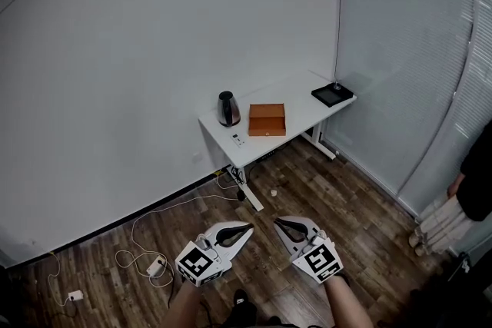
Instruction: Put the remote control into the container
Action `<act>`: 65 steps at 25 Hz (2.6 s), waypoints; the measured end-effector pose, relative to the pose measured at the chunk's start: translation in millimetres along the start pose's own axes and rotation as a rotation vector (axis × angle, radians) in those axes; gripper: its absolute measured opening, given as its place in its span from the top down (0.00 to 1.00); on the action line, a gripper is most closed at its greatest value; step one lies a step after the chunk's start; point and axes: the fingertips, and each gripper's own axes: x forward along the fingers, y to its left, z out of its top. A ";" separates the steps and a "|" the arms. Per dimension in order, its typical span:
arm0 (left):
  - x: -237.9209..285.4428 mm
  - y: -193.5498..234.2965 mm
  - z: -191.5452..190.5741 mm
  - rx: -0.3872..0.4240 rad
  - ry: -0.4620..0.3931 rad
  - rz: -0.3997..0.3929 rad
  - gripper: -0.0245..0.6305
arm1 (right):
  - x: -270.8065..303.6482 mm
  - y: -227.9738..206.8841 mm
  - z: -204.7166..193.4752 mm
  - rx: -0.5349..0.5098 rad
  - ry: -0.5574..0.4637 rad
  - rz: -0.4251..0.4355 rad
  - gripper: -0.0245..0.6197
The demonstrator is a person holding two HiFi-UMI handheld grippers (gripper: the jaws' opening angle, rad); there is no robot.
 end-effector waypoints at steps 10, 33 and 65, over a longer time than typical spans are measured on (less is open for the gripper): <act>-4.9 94.5 -17.9 -0.017 -0.036 -0.027 0.96 | 87.8 -21.4 1.7 -0.007 0.050 -0.028 0.94; 15.1 235.4 -53.3 -0.071 -0.069 -0.129 0.96 | 206.8 -68.0 -17.4 -0.015 0.134 -0.092 0.94; 264.5 300.4 -68.0 -0.052 0.064 0.052 0.96 | 199.1 -337.8 -104.4 0.026 0.054 0.081 0.94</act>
